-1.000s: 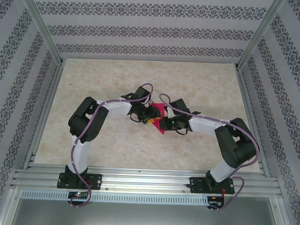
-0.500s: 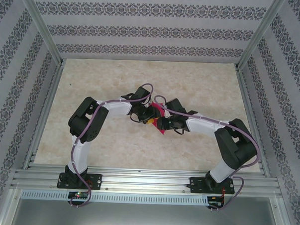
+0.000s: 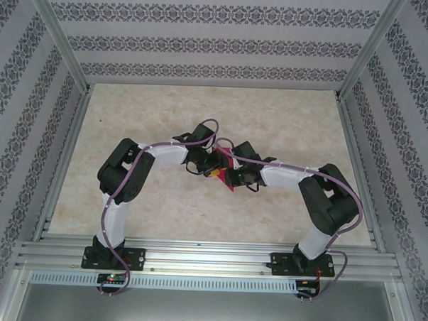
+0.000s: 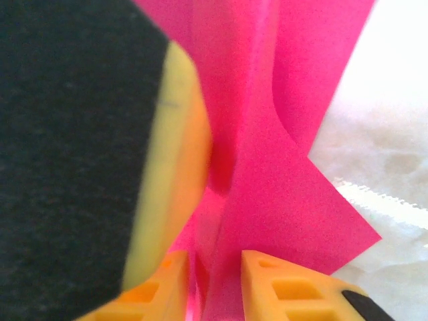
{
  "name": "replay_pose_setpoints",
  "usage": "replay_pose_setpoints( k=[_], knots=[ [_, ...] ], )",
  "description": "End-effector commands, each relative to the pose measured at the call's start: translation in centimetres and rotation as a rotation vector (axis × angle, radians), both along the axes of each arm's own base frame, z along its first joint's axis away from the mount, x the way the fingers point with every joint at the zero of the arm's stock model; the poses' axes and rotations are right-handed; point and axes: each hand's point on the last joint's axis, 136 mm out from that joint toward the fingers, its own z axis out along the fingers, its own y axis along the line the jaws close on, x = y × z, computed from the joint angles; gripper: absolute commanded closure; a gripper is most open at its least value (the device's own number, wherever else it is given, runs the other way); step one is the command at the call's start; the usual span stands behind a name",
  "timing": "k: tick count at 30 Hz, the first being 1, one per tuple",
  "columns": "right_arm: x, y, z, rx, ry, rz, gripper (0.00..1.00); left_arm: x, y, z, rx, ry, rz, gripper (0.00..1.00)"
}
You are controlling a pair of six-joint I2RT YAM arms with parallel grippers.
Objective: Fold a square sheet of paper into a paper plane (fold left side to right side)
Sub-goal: Fourth fold the wing at the center of the table.
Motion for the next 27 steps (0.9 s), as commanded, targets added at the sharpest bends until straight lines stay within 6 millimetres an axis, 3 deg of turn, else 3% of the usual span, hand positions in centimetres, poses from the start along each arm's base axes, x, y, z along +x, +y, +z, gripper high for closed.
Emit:
replay_pose_setpoints(
  k=[1,13,27],
  knots=[
    [0.4,0.7,0.4,0.001,-0.023,0.024,0.76,-0.9,1.7,-2.5,0.115,0.027,0.014,0.53],
    [0.8,1.5,0.9,0.037,-0.041,0.045,0.87,-0.9,2.6,-0.8,0.12,-0.005,0.021,0.52],
    [0.6,1.1,0.4,0.032,-0.024,0.044,0.9,-0.6,5.2,3.3,0.071,-0.064,0.061,0.49]
  ],
)
